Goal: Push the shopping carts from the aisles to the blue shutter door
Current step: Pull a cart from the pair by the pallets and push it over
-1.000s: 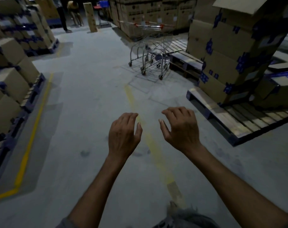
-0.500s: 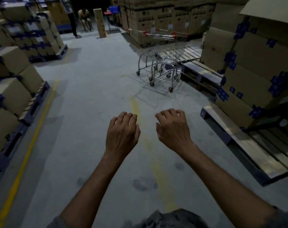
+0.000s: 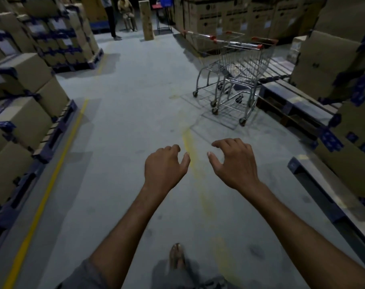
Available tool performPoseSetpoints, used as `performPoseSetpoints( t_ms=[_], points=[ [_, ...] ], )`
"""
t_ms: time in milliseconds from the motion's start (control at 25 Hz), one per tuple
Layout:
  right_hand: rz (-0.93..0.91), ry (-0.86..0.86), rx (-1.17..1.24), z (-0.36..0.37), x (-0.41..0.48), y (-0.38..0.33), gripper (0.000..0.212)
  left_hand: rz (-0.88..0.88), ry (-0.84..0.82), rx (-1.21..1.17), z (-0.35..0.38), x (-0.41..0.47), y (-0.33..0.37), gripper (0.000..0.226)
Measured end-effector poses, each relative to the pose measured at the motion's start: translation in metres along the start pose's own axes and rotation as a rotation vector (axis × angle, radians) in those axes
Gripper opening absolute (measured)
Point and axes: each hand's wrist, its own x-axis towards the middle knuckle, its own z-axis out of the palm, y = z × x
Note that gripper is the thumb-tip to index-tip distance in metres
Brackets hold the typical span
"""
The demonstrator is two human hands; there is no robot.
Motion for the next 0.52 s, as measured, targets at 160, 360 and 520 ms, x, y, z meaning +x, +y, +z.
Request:
performPoseSetpoints(
  t_ms=[160,360,520],
  points=[
    [0.078,-0.035,0.053,0.062,0.1,-0.001,0.03,-0.027,-0.119,-0.136,0.029,0.12,-0.043,0.049],
    [0.184,0.006,0.114,0.109,0.212,0.008,0.028,0.026,-0.111,-0.283,0.055,0.254,-0.074,0.04],
    [0.232,0.011,0.134,0.151,0.287,0.041,0.028,0.115,-0.044,-0.378,0.086,0.343,-0.075,0.032]
  ],
)
